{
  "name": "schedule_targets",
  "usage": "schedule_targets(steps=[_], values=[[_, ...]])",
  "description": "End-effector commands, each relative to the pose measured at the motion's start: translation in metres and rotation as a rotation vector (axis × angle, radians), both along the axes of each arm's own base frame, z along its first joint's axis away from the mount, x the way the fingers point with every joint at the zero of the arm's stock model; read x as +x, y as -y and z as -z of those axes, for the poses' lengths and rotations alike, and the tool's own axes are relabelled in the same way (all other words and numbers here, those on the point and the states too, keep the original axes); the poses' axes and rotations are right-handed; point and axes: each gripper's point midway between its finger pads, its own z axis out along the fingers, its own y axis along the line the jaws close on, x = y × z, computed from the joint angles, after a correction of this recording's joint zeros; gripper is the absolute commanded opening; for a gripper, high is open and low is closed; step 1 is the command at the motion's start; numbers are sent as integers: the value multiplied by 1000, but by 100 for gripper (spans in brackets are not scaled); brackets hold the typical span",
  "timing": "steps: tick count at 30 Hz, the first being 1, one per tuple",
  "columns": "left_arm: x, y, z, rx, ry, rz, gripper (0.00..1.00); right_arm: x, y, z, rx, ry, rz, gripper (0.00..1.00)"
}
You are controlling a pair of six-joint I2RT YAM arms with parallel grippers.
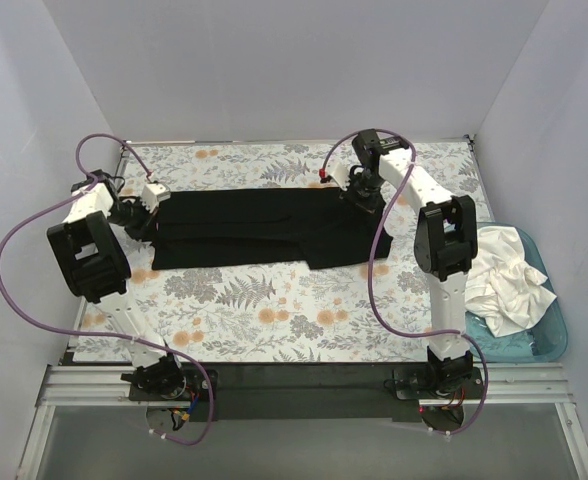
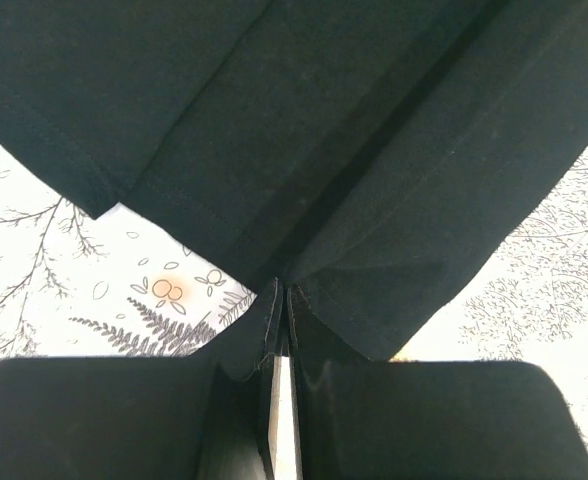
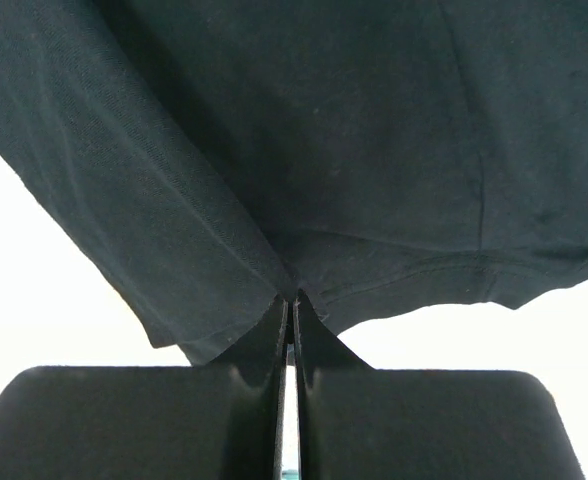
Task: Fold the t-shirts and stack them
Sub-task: Fold the tshirt
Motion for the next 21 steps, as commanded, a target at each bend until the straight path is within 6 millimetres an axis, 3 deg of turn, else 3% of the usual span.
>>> schedule_targets(steps=[1, 11, 13, 15, 18, 19, 21], values=[[14, -6, -6, 20, 41, -6, 0, 9, 0, -3, -8, 19, -24, 1], [23, -12, 8, 21, 27, -75, 0, 17, -5, 1, 9, 19, -3, 1], [30, -13, 6, 7, 29, -125, 8, 20, -7, -1, 17, 24, 15, 6], [38, -12, -4, -15, 41, -142, 17, 23, -8, -5, 25, 31, 26, 27], [50, -14, -23, -31, 64, -189, 35, 26, -5, -21, 66, 45, 74, 50], [55, -8, -36, -60, 92, -184, 44, 25, -4, -31, 86, 51, 103, 52], [67, 1, -67, -111, 138, -204, 48, 20, 5, -49, 142, 48, 144, 54]])
